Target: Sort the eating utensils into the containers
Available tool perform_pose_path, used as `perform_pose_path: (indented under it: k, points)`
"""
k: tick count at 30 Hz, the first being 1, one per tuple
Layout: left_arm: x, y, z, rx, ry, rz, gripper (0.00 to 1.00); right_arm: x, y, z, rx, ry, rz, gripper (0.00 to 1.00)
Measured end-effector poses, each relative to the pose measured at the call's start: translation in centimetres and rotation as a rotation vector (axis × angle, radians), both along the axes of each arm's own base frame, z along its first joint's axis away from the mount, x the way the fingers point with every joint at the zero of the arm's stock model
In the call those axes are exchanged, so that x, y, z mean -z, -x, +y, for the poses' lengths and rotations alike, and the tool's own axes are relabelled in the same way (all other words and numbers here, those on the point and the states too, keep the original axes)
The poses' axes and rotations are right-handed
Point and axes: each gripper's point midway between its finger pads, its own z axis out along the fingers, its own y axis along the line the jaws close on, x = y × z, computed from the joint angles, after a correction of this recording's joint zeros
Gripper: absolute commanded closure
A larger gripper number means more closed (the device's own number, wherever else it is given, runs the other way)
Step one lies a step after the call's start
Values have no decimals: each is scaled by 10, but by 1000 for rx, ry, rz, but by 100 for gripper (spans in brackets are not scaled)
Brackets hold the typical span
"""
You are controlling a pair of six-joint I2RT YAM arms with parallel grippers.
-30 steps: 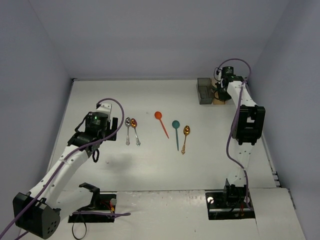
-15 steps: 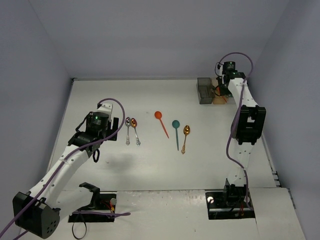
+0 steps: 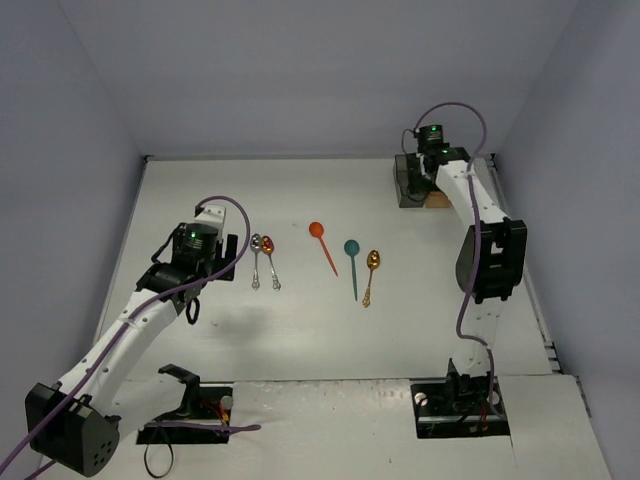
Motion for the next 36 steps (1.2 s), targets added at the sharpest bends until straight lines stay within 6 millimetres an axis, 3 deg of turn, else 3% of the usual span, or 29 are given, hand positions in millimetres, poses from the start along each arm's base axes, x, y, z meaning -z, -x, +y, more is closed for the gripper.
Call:
perform_pose_path:
  k: [6, 9, 13, 18, 22, 29, 36]
  points:
    - [0, 0, 0, -1, -1, -2, 25, 5, 73, 104, -49, -71, 0, 45]
    - [0, -1, 0, -1, 0, -2, 25, 18, 105, 128, -33, -115, 6, 46]
    - [0, -1, 0, 0, 0, -2, 25, 50, 137, 129, 43, -151, 48, 50]
    - [0, -1, -1, 0, 0, -1, 25, 84, 159, 127, 121, -180, 92, 56]
    - [0, -1, -1, 1, 0, -1, 25, 93, 166, 133, 148, -214, 95, 63]
    - [0, -1, -1, 1, 0, 0, 25, 110, 179, 145, 158, -266, 115, 67]
    - [0, -1, -1, 2, 0, 0, 25, 116, 194, 149, 156, -291, 133, 77]
